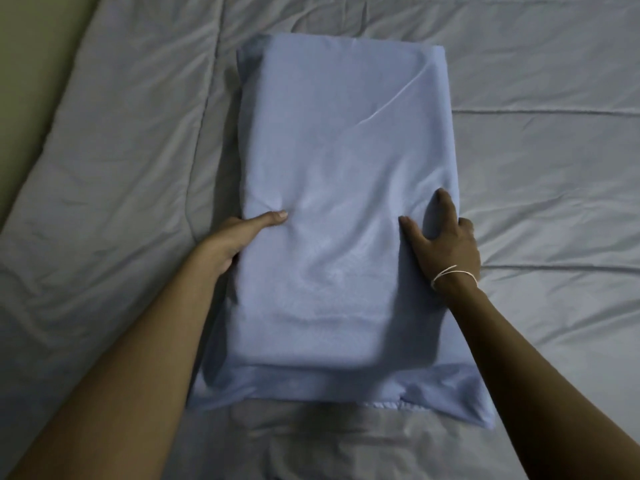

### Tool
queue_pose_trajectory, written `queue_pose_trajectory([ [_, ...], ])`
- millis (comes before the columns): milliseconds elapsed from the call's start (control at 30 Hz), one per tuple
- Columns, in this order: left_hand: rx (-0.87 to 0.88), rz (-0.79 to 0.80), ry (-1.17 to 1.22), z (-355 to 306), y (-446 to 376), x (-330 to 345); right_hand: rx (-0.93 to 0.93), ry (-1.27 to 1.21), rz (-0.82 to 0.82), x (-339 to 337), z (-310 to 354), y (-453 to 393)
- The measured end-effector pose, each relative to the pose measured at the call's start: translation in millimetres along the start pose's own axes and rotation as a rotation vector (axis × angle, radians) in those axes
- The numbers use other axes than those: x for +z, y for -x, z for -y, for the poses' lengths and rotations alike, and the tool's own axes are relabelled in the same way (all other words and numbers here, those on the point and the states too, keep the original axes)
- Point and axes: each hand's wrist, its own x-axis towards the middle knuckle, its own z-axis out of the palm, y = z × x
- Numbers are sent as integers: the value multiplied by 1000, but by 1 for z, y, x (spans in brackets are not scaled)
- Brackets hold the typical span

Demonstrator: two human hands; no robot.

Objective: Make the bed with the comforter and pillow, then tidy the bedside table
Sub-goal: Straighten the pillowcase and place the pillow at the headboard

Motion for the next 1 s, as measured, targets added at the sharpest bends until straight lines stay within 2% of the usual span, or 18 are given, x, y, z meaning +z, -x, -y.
queue_pose_trajectory([
  [100,-11,-48,-14,-8,5,2,-41,-53,14,-7,5,3],
  [300,122,-243,-163,-40,53,-27,-70,-208,71,-14,32,34],
  [433,257,-369,-402,-67,99,-73,-51,-394,155,3,58,76],
  [533,260,-427,-609,-67,119,-101,-24,-500,298,35,78,106],
  [633,234,-378,-641,-45,122,-116,23,-536,392,65,87,128],
  [700,274,-271,-429,-25,114,-122,71,-486,397,76,89,133],
  [800,288,-137,-197,-14,99,-130,90,-227,360,76,94,129],
  [867,296,-83,-209,-14,84,-139,88,-110,328,79,100,128],
  [1000,346,-129,-299,-8,69,-152,122,-171,277,93,112,135],
])
